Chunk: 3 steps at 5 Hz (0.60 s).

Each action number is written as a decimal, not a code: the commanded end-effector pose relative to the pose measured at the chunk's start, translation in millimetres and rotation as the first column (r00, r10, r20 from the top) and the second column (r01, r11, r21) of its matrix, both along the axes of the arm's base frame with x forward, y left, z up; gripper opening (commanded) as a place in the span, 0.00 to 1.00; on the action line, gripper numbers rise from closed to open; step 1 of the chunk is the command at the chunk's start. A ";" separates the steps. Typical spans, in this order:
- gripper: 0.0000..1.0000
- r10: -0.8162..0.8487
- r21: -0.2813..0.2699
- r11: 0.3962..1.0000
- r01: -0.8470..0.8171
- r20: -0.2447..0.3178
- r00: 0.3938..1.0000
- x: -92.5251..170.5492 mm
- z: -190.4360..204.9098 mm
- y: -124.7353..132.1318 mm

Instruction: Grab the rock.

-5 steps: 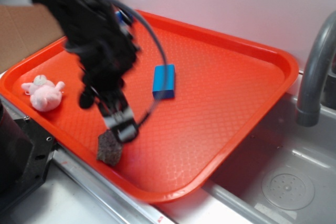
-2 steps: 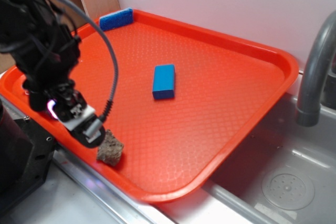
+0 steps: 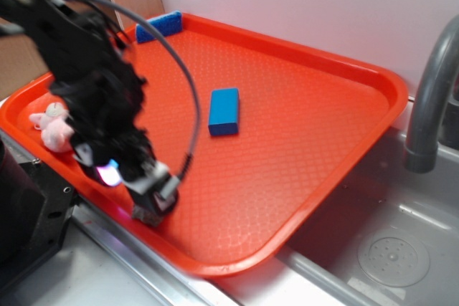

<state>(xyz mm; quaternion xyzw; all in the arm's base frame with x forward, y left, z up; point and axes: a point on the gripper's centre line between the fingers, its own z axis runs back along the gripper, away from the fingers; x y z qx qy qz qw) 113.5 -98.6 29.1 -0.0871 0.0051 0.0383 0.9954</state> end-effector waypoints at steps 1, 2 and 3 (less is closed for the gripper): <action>0.86 -0.022 0.060 0.998 0.024 -0.030 0.999 8.4 -20.6 -37.1; 0.00 -0.077 0.061 0.995 0.080 -0.052 0.996 7.0 -14.0 -38.1; 0.00 -0.140 0.049 0.989 0.140 -0.015 0.990 6.0 22.2 -24.7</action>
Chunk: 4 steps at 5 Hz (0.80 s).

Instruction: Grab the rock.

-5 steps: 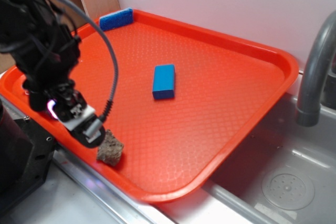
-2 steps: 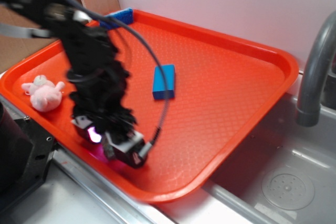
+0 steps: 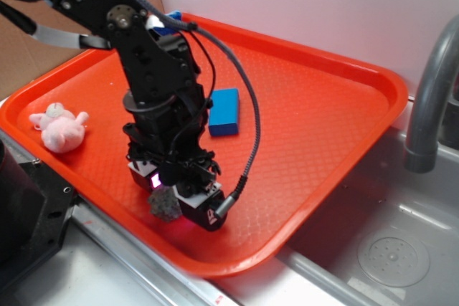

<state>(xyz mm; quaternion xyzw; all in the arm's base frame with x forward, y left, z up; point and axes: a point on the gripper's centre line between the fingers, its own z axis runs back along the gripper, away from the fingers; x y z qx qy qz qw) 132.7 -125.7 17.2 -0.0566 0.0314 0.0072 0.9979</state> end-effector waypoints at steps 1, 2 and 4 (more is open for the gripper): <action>0.00 -0.102 0.015 0.995 0.101 0.088 0.991 -6.2 71.5 18.1; 0.00 -0.111 0.037 0.993 0.108 0.106 0.988 -0.2 100.0 39.4; 0.00 0.030 0.106 0.993 -0.044 0.130 0.991 9.7 126.5 99.5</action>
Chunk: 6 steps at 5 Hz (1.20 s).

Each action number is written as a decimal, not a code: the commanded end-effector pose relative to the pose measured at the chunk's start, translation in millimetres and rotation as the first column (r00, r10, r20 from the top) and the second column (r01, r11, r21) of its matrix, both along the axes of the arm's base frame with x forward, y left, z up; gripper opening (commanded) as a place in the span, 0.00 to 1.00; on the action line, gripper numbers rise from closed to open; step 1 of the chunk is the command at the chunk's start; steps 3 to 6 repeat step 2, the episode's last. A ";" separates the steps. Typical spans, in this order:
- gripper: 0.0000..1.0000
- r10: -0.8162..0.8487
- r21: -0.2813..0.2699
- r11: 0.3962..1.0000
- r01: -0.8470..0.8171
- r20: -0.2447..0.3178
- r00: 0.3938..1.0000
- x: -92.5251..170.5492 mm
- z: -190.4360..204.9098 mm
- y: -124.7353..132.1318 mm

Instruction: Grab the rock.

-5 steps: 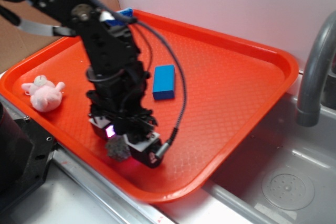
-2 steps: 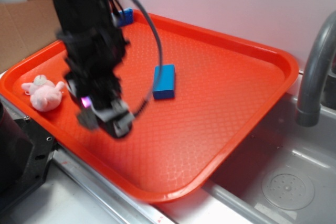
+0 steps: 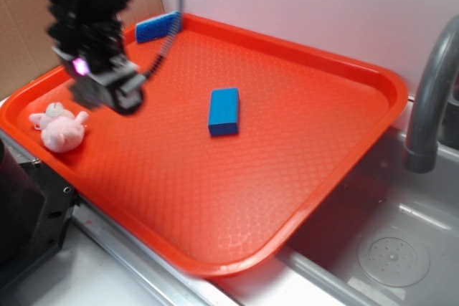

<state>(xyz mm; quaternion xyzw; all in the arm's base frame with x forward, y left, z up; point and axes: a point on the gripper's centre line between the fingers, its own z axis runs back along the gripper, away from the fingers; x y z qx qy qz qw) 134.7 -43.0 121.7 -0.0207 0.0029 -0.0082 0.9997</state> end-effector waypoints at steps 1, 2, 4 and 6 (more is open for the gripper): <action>0.00 0.152 0.117 0.980 -0.160 0.075 0.986 4.0 34.6 52.7; 0.00 0.156 0.155 0.974 -0.168 0.085 0.984 3.2 30.9 65.8; 0.00 0.156 0.155 0.974 -0.168 0.085 0.984 3.2 30.9 65.8; 0.00 0.156 0.155 0.974 -0.168 0.085 0.984 3.2 30.9 65.8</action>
